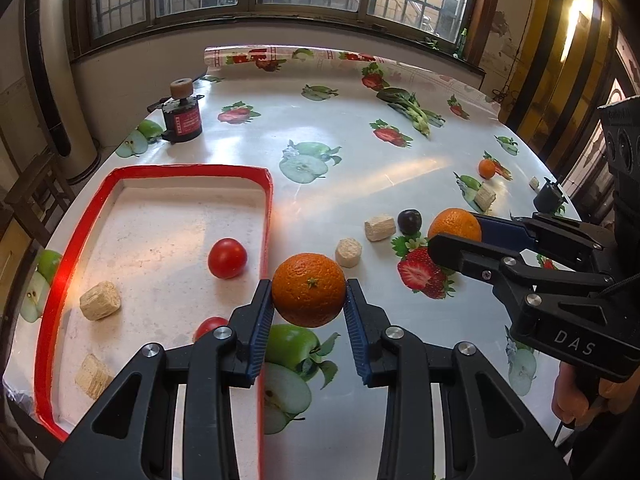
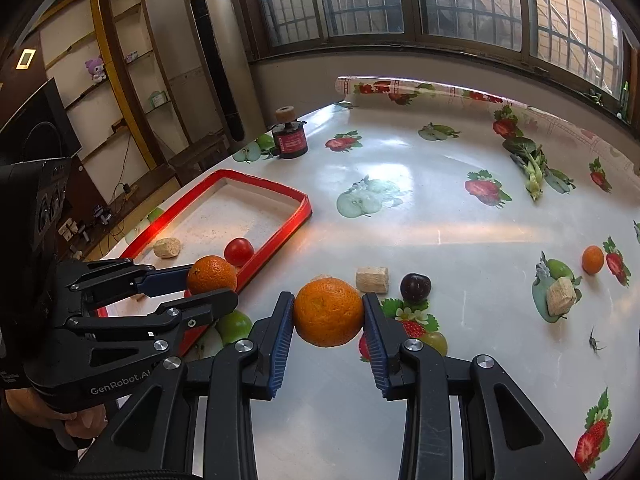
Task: Organize fruits
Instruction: 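Carry both held oranges over the red tray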
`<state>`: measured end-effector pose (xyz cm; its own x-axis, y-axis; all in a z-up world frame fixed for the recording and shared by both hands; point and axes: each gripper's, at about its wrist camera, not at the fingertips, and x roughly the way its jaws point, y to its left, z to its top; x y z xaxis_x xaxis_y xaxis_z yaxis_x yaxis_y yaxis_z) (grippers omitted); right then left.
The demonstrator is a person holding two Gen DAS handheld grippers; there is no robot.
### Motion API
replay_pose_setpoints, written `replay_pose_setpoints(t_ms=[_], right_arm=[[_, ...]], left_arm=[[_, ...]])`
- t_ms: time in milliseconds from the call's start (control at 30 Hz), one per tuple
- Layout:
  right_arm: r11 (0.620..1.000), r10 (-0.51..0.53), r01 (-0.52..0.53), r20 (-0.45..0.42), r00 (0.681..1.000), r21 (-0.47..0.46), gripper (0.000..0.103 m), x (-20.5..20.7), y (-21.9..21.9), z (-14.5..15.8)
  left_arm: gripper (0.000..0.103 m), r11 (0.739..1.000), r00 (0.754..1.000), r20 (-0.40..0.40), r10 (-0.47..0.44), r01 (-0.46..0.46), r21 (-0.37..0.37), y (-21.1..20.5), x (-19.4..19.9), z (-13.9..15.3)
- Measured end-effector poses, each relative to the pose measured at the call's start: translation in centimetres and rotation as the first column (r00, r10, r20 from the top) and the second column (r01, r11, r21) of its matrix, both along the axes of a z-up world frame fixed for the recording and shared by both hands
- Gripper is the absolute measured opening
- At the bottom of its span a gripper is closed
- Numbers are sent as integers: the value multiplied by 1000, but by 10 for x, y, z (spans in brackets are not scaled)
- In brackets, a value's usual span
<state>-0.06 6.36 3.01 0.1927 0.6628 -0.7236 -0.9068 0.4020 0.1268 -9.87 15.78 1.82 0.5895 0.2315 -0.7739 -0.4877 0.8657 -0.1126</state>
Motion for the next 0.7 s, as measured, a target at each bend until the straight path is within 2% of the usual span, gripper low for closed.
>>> replay_pose_setpoints(t_ms=[700], right_arm=[[997, 81, -81, -9, 997, -9, 35, -24, 67, -5]], left_arm=[[33, 995, 995, -13, 98, -98, -5, 49, -35, -7]])
